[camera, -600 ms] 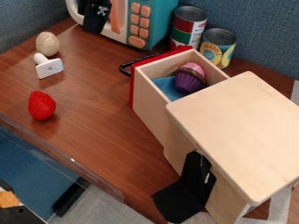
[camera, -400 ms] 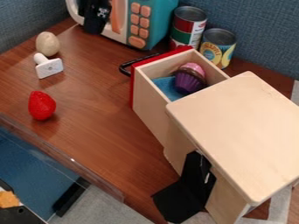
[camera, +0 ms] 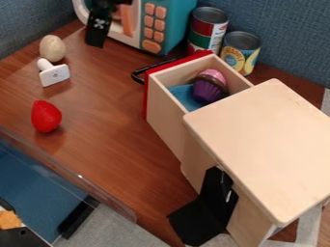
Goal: Close the drawer
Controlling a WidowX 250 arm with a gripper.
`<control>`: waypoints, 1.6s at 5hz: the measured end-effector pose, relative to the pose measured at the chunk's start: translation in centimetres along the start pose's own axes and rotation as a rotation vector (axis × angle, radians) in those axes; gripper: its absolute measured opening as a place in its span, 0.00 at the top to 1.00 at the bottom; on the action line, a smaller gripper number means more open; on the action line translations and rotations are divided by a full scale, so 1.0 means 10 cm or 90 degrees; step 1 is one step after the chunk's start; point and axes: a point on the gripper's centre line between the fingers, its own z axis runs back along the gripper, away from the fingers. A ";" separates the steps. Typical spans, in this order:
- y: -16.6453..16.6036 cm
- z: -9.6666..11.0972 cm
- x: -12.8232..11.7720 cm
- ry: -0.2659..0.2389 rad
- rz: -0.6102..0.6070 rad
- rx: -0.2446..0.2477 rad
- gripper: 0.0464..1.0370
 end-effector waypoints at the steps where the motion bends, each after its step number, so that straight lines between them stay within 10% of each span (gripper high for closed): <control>1: 0.06 -0.07 0.00 -0.031 -0.108 0.022 0.04; 3: 0.17 -0.15 0.06 -0.068 -0.383 0.088 0.04; 8: 0.40 -0.40 0.72 -0.083 -0.449 0.108 0.04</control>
